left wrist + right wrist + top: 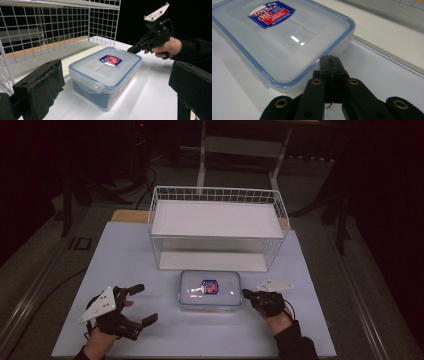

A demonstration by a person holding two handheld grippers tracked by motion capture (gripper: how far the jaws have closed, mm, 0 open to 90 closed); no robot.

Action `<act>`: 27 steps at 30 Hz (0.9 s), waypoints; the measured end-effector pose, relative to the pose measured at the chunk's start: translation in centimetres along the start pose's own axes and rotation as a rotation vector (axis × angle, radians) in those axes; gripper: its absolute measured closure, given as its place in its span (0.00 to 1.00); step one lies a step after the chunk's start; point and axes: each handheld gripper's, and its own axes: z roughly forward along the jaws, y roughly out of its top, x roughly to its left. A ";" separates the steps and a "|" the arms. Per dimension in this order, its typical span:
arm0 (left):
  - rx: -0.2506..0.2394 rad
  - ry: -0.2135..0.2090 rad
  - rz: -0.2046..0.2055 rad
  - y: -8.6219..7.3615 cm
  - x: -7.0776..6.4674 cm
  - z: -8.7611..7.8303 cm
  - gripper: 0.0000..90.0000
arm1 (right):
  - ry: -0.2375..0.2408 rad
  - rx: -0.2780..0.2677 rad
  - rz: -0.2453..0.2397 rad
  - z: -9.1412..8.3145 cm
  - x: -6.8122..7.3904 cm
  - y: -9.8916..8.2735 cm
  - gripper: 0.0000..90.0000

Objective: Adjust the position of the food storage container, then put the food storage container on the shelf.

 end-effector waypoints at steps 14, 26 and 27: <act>0.040 -0.010 -0.013 -0.2 -0.1 0.5 0.00 | 0.002 -0.111 0.034 -2.3 -0.3 0.3 0.74; 0.117 0.012 -0.028 2.5 -1.3 1.8 0.00 | 0.085 -0.254 -0.031 -4.2 1.1 1.5 0.14; 0.124 0.022 -0.020 2.8 -1.4 1.9 0.00 | 0.075 -0.263 -0.051 -4.4 1.3 1.6 0.14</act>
